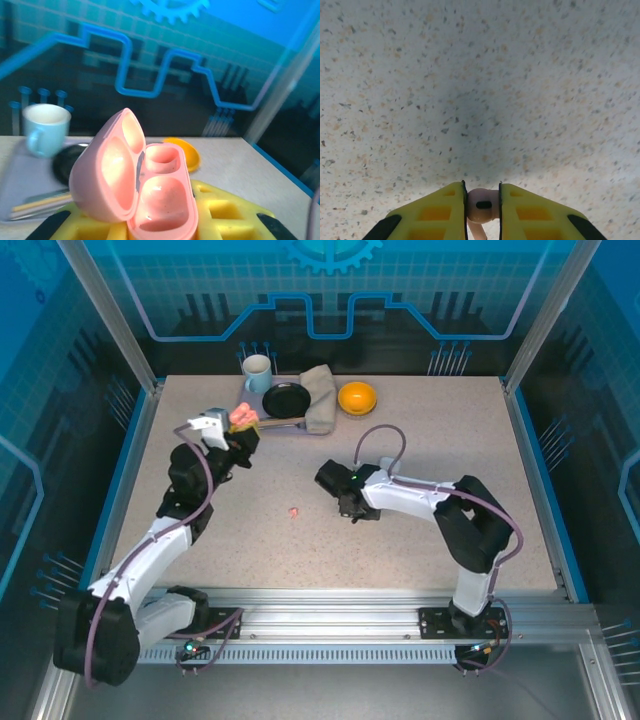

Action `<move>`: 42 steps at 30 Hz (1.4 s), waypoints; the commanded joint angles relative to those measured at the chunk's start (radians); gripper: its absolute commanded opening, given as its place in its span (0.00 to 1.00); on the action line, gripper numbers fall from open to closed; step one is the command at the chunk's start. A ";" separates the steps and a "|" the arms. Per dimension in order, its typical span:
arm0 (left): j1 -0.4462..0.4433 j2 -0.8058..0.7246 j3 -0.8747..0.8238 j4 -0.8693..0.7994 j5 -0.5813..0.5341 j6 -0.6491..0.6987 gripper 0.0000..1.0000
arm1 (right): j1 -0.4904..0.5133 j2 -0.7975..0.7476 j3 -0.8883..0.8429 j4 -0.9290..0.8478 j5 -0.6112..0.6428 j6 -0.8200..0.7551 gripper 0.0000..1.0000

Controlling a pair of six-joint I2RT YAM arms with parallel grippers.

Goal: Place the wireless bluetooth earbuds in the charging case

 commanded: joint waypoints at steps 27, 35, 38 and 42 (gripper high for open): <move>-0.310 0.419 0.173 0.122 0.269 0.237 0.00 | -0.171 -0.659 -0.147 0.554 -0.132 -0.332 0.20; -0.437 0.476 0.262 0.186 -0.024 0.335 0.00 | -0.172 -0.692 -0.189 0.738 -0.207 -0.361 0.20; -0.463 0.499 0.299 0.203 -0.072 0.335 0.00 | -0.170 -0.697 -0.215 0.821 -0.230 -0.364 0.20; -0.487 0.517 0.344 0.227 -0.139 0.327 0.00 | -0.169 -0.706 -0.247 0.904 -0.237 -0.367 0.20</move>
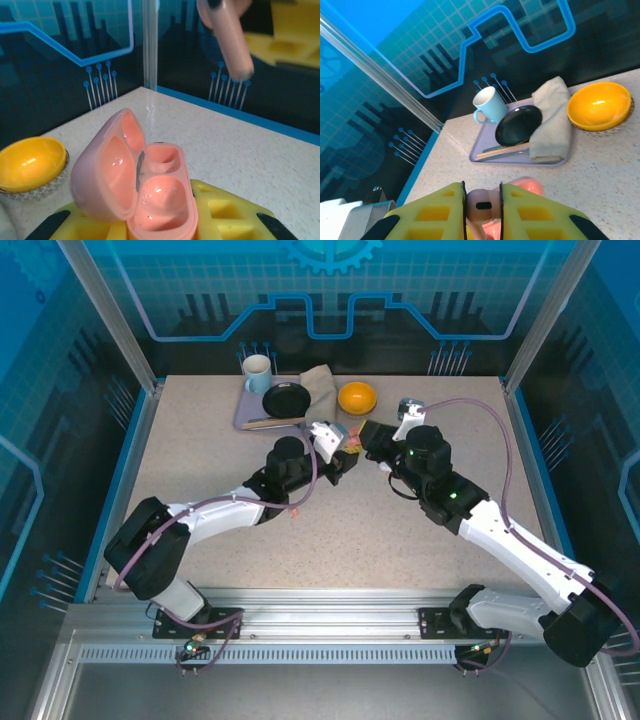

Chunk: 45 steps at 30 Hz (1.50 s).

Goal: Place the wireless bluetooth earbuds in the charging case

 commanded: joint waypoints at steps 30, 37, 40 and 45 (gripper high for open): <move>-0.060 0.023 0.157 0.060 -0.126 0.024 0.00 | -0.036 -0.002 -0.082 0.271 -0.010 0.055 0.18; -0.062 0.024 0.163 0.057 -0.124 0.027 0.00 | -0.040 0.019 -0.077 0.274 -0.032 0.056 0.17; -0.062 0.027 0.166 0.055 -0.122 0.026 0.00 | -0.039 0.023 -0.074 0.274 -0.044 0.056 0.16; -0.062 0.027 0.169 0.053 -0.119 0.026 0.00 | -0.040 0.031 -0.071 0.258 -0.055 0.042 0.16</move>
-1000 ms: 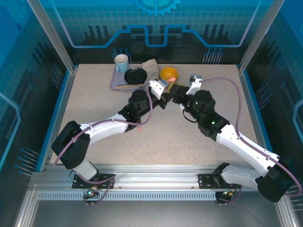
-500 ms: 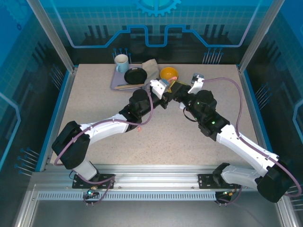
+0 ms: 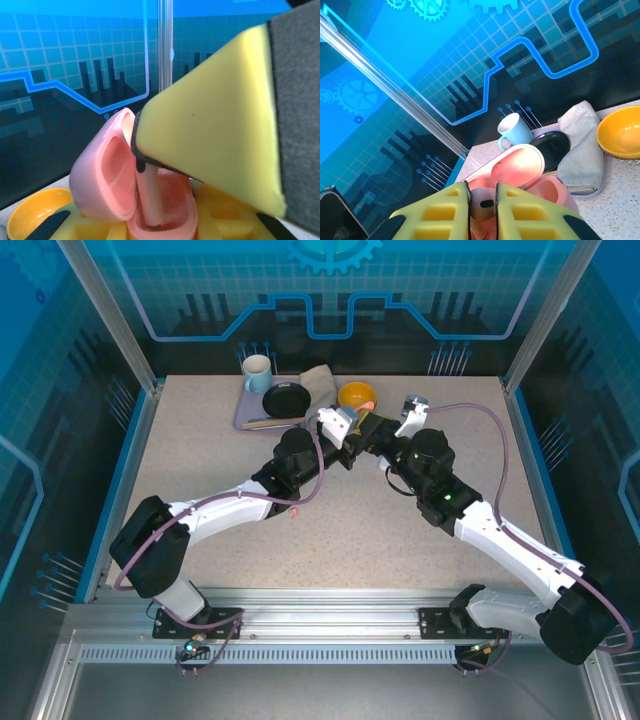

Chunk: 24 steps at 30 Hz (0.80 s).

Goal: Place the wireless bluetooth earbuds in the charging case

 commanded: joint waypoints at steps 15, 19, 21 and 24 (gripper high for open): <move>-0.008 0.001 0.052 0.013 0.005 0.032 0.00 | 0.004 0.047 0.017 -0.061 -0.060 -0.136 0.17; -0.008 0.001 0.056 0.000 0.004 0.032 0.00 | 0.000 0.043 0.025 -0.082 -0.048 -0.128 0.26; -0.008 -0.001 0.054 0.001 0.005 0.029 0.00 | -0.005 0.038 0.036 -0.098 -0.039 -0.121 0.31; -0.008 -0.001 0.049 0.004 0.005 0.026 0.00 | -0.020 0.032 0.051 -0.112 -0.029 -0.106 0.35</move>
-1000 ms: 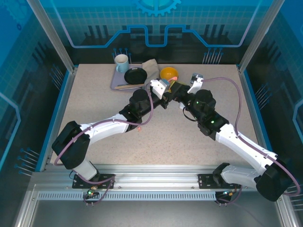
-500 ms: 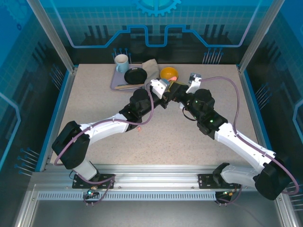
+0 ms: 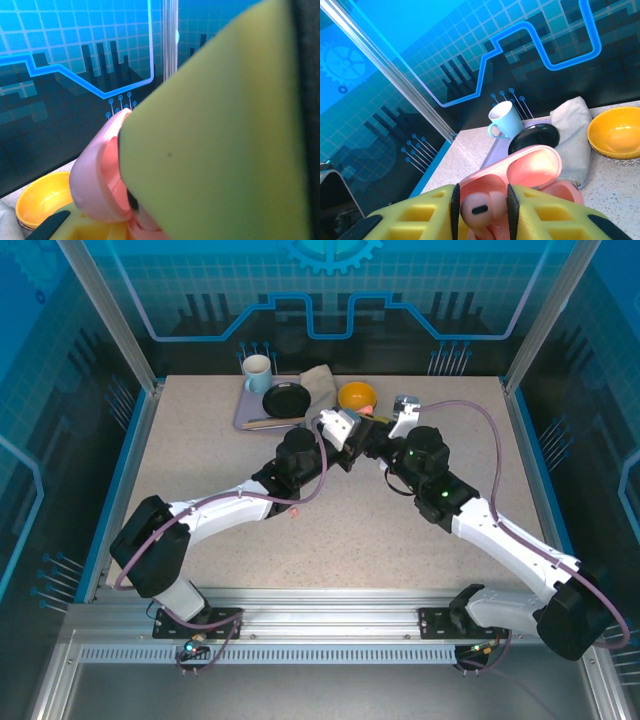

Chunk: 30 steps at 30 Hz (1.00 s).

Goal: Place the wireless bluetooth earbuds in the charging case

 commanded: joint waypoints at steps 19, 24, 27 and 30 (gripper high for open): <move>-0.008 -0.017 0.005 0.086 0.001 0.004 0.00 | -0.082 -0.024 0.061 -0.064 -0.050 0.141 0.56; 0.004 -0.053 -0.060 0.129 -0.035 0.008 0.00 | -0.085 -0.126 0.053 -0.099 -0.057 0.160 0.63; 0.023 -0.105 -0.106 0.117 -0.030 0.017 0.00 | -0.085 -0.204 0.043 -0.177 -0.023 0.177 0.66; 0.052 -0.176 -0.161 0.087 -0.022 0.021 0.00 | -0.085 -0.268 0.021 -0.274 0.008 0.193 0.69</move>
